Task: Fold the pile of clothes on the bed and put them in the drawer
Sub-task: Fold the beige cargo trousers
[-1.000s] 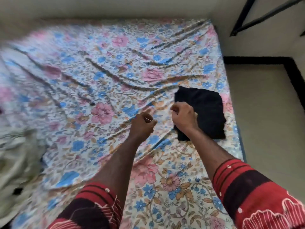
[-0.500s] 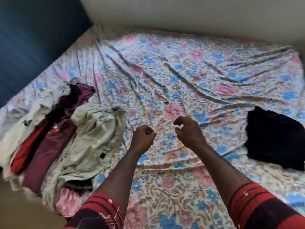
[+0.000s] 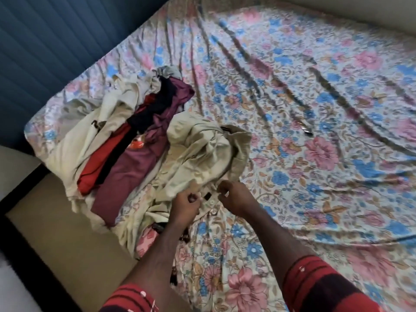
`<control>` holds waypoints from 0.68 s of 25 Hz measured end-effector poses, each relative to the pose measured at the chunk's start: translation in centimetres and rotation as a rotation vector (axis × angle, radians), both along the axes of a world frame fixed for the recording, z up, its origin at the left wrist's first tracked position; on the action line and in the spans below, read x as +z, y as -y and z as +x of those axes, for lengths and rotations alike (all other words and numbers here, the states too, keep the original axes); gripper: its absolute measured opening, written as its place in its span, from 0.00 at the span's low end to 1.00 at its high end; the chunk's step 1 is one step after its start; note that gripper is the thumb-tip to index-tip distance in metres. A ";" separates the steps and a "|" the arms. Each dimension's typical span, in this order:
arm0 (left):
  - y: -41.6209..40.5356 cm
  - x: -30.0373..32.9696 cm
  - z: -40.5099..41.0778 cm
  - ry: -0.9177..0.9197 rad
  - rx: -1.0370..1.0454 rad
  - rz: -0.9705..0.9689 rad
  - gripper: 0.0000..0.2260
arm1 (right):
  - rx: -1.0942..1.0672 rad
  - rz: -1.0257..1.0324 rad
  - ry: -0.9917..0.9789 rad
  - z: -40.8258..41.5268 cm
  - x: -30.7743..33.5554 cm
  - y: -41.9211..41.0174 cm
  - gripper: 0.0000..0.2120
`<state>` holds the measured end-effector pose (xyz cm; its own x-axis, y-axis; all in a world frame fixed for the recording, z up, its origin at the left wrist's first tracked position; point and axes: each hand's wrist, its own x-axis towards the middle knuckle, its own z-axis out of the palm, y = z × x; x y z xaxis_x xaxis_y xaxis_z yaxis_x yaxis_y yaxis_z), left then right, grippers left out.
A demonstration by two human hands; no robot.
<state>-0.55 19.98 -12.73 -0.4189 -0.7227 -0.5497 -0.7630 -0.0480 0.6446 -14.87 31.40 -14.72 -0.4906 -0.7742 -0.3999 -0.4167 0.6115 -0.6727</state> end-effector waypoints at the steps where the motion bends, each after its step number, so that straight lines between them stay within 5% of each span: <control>1: 0.9 -0.8 1.5 0.015 0.031 0.000 0.08 | 0.034 0.009 -0.013 1.3 -1.0 0.8 0.11; 7: 5.2 -3.6 5.6 0.068 0.057 -0.021 0.08 | -0.408 0.150 -0.099 -1.0 -5.0 3.5 0.20; 10: 6.3 -3.4 3.8 0.021 0.040 0.014 0.08 | -0.689 -0.034 0.351 -3.9 -4.7 4.7 0.16; 13: 6.6 -2.2 0.8 -0.078 -0.013 0.050 0.04 | -1.056 -0.349 0.486 -4.2 -1.3 6.3 0.05; 15: 6.5 -1.2 -1.0 -0.135 -0.036 0.081 0.06 | -1.253 -0.528 0.641 -3.8 0.2 6.3 0.09; 17: 6.0 0.1 -2.5 -0.164 -0.054 0.119 0.09 | -1.190 -0.664 0.984 -2.7 1.6 4.7 0.18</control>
